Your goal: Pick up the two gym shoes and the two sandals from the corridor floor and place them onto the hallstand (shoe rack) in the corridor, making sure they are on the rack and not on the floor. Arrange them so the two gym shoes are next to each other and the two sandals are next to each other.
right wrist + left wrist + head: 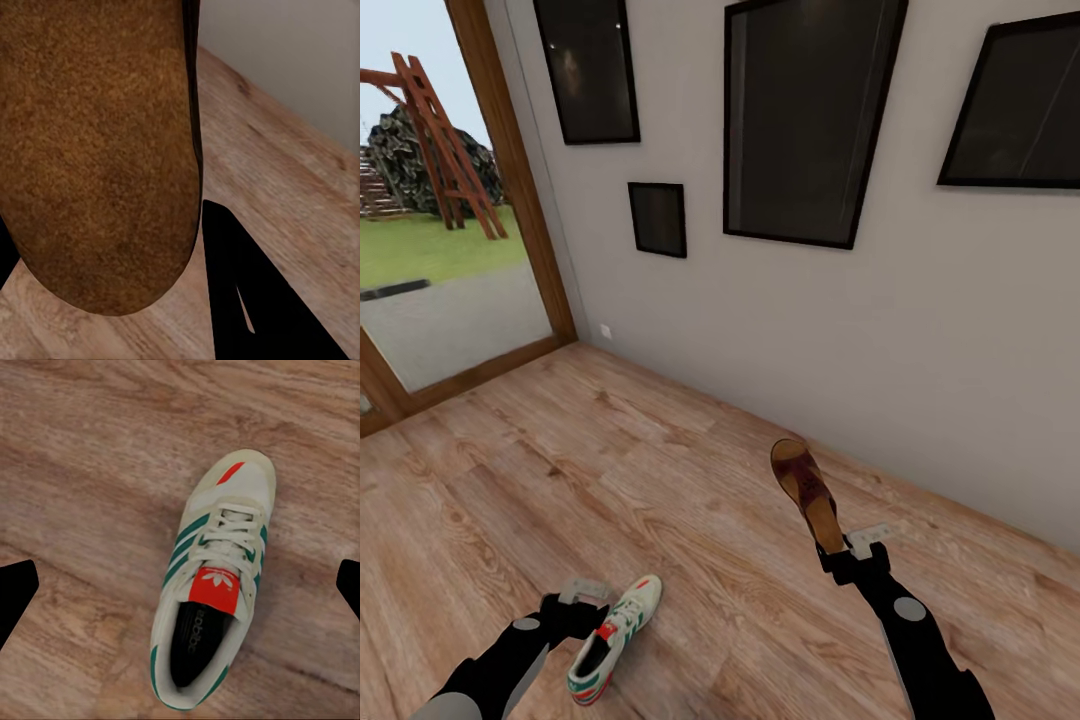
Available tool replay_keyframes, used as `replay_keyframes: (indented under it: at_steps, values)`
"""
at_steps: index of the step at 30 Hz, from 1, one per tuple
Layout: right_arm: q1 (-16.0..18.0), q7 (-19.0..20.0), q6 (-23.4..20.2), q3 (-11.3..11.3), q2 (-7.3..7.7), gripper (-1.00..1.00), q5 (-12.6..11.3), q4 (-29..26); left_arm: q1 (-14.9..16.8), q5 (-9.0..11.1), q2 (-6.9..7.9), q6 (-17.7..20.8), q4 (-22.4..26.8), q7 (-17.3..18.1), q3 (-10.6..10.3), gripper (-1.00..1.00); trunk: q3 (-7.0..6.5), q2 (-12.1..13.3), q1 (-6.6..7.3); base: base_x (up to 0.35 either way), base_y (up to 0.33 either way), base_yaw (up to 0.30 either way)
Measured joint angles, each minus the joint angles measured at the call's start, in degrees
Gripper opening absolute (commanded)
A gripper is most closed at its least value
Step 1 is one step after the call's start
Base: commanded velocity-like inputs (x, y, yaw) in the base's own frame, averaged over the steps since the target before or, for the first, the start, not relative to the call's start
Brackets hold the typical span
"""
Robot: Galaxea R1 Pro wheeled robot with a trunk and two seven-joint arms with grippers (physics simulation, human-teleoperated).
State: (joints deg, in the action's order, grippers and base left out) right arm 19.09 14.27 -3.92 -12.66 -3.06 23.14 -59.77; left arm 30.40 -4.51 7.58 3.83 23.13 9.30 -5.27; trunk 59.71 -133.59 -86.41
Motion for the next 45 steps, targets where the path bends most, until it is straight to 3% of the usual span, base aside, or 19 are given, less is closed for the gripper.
replay_keyframes:
  at_steps: [9, 14, 20, 24, 35, 42, 45]
  values:
    - [0.0, 0.0, 0.0, -0.2, -0.02, -1.0, -0.1, 0.0, 1.5, -1.5, 0.52, 0.6, 0.0, 0.9, 0.0, 1.0, 1.76, -3.6, -1.97, 0.0, 0.0, 0.0]
    - [0.0, 0.0, 0.0, -0.3, -0.03, -1.0, -0.1, 0.0, 5.6, -6.3, 0.99, 3.1, -0.1, 6.6, 0.2, 1.0, 3.06, -5.6, -3.07, 0.0, 0.0, 0.0]
    - [0.0, 0.0, 0.0, -0.2, -0.03, -1.0, -0.1, 0.0, 6.6, -7.9, 2.83, 5.3, -0.2, 11.6, 0.1, 1.0, 4.68, -8.0, -4.39, 0.0, 0.0, 0.0]
    - [0.0, 0.0, 0.0, -0.2, -0.03, -1.0, -0.1, 0.0, 6.5, -7.9, 2.84, 5.2, -0.2, 11.9, -0.1, 1.0, 5.77, -9.6, -5.27, 0.0, 0.0, 0.0]
    - [0.0, 0.0, 0.0, -0.2, -0.03, -1.0, -0.1, 0.0, 6.5, -8.0, 3.01, 4.9, -0.3, 12.1, -0.5, 1.0, 9.21, -9.8, -5.56, 0.0, 0.0, 0.0]
    - [0.0, 0.0, -0.8, -0.3, -0.06, -1.0, -0.3, -2.8, 6.5, -11.9, 2.71, 4.8, -0.4, 11.9, -0.6, 1.0, 11.4, -9.9, -5.74, 0.0, 0.0, 0.0]
    - [0.0, 0.0, -5.2, -0.2, -0.21, -1.0, -0.5, -7.7, 6.5, -12.4, 2.66, 4.8, -0.4, 11.9, -0.6, 1.0, 12.34, -9.9, -5.81, 0.0, 0.0, 0.0]
